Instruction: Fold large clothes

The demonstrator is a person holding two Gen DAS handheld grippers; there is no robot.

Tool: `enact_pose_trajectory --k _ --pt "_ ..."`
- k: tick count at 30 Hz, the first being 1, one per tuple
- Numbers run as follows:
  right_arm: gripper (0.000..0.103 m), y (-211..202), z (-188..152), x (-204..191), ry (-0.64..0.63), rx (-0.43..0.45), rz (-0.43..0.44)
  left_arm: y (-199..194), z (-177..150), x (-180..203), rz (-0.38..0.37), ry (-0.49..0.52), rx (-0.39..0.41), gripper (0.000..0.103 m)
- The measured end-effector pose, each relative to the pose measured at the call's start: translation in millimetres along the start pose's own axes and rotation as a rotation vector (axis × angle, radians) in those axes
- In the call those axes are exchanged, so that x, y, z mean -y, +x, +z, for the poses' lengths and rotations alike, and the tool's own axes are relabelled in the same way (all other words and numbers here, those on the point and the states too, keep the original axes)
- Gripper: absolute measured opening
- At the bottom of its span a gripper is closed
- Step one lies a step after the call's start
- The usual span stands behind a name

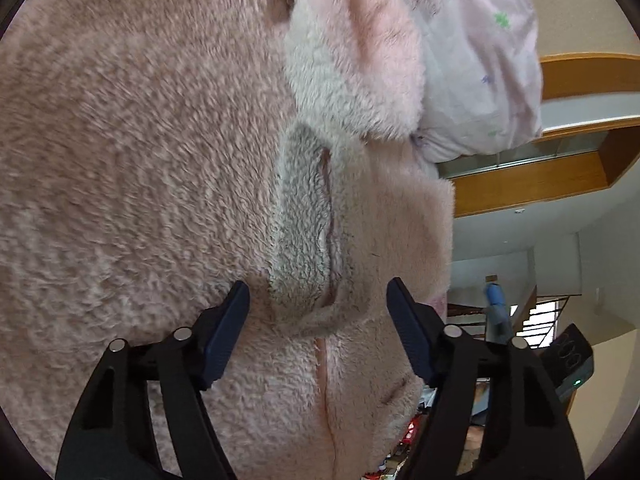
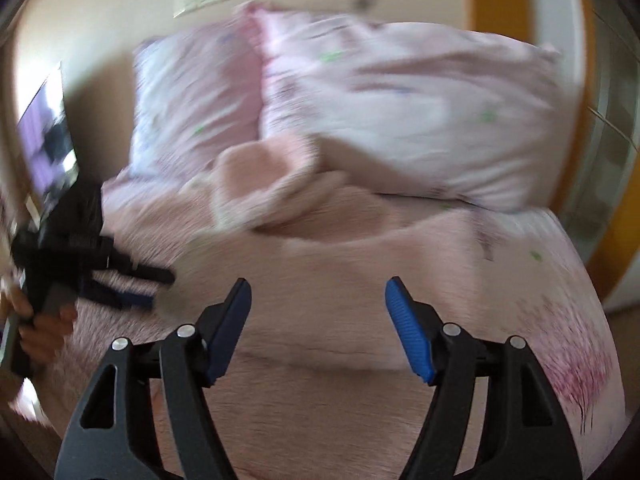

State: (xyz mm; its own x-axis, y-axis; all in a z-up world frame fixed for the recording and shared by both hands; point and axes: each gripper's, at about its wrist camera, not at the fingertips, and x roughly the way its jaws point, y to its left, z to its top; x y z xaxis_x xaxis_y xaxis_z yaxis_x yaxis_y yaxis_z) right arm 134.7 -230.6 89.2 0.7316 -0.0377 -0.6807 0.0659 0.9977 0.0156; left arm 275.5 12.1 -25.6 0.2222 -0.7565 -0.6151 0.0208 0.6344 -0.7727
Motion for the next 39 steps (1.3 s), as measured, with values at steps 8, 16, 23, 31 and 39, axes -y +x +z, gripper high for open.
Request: enact_pose_trajectory --k 8,16,23,31,39 --pt "0.074 -13.7 3.1 53.4 0.180 0.056 -0.064 7.6 12.5 -9.0 -0.007 -0.091 0.043 0.009" --pt "0.074 -9.5 3.2 51.4 0.187 0.052 -0.029 -46.8 14.6 -4.2 0.039 0.016 0.208 0.007" --pt "0.063 13.7 13.4 -5.4 0.045 -0.004 0.066 -61.8 15.6 -53.0 0.240 -0.008 0.293 0.007" --pt "0.041 43.4 27.2 -87.5 -0.122 -0.087 0.126 -83.4 17.4 -44.2 0.380 0.071 0.462 0.006" --pt "0.040 51.1 42.2 -13.2 0.189 -0.101 0.051 -79.4 16.5 -54.3 0.135 0.040 0.321 0.009"
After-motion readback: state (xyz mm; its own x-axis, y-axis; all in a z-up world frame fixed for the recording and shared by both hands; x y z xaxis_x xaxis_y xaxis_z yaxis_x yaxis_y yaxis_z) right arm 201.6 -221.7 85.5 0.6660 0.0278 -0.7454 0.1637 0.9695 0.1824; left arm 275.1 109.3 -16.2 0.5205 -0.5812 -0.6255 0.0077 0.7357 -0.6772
